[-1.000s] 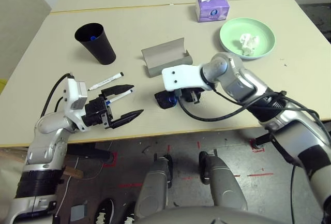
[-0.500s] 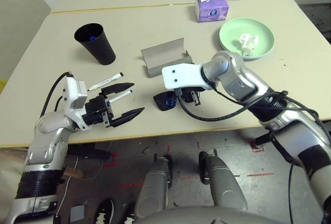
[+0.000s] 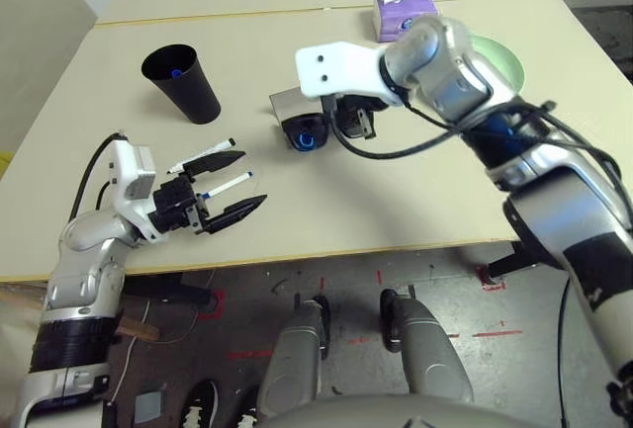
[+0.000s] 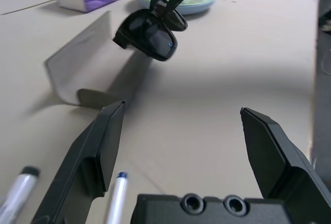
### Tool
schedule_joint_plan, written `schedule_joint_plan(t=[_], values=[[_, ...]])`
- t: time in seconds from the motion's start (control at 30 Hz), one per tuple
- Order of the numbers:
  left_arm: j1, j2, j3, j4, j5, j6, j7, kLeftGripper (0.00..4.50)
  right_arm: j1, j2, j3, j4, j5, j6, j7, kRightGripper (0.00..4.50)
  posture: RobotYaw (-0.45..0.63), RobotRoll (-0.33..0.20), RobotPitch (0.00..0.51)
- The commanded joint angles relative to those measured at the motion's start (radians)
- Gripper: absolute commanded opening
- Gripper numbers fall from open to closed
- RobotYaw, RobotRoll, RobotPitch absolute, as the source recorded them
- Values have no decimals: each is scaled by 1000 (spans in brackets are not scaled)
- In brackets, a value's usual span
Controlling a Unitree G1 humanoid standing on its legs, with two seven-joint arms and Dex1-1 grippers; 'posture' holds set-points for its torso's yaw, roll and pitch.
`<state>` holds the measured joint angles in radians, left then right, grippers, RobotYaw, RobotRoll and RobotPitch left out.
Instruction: Organize and tidy the items on the table.
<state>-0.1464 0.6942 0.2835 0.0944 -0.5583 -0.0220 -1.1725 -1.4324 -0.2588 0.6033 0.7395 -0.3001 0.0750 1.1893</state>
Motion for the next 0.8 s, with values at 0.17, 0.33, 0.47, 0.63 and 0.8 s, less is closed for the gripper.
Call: schedule_joint_plan(t=[0.17, 0.33, 0.47, 0.63, 0.8], values=[[53, -5, 45, -27, -12, 16, 38, 4500, -102, 111, -14, 364, -81, -229, -205, 228, 12, 0, 244], [101, -4, 70, -70, -24, 26, 56, 4500, -127, 150, -15, 494, -126, -301, -313, 228, 44, 0, 251], [134, -6, 81, -102, -34, 33, 69, 4500, -127, 170, -18, 536, -148, -326, -357, 228, 62, 0, 255], [164, -11, 87, -137, -44, 38, 84, 4500, -116, 182, -20, 559, -167, -344, -386, 228, 83, 0, 260], [182, -12, 91, -168, -53, 47, 99, 4500, -101, 183, -21, 569, -177, -352, -387, 228, 95, 0, 262]])
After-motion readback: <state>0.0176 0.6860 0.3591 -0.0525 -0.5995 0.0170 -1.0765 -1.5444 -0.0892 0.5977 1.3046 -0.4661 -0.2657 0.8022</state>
